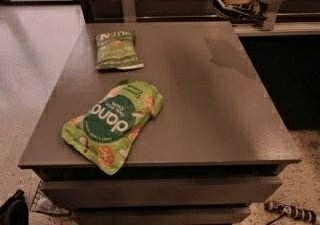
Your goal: Move blue chip bag near green rice chip bag
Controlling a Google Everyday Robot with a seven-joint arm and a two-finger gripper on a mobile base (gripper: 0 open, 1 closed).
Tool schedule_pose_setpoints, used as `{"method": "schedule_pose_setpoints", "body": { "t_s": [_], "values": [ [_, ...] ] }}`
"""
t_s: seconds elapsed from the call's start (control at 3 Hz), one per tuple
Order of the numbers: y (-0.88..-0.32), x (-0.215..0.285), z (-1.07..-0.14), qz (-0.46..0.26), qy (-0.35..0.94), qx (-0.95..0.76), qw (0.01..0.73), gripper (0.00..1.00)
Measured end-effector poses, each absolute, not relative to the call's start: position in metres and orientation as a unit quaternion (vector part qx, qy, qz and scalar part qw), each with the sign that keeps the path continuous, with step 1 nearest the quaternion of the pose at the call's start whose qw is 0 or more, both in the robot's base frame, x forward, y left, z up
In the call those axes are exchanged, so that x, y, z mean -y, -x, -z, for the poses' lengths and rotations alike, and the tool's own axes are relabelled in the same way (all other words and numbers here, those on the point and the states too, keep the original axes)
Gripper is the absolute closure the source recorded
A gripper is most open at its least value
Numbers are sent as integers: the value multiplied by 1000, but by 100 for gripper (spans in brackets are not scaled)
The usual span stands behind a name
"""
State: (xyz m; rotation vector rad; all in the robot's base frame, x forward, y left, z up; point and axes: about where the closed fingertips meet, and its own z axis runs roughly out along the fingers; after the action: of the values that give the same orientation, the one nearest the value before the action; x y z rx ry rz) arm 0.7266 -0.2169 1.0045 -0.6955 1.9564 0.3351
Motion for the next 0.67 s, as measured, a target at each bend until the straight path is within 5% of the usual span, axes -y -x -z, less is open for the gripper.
{"method": "schedule_pose_setpoints", "body": {
  "t_s": [0.67],
  "values": [
    [-647,223,-1022,-47,341,-811,474,100]
  ]
}}
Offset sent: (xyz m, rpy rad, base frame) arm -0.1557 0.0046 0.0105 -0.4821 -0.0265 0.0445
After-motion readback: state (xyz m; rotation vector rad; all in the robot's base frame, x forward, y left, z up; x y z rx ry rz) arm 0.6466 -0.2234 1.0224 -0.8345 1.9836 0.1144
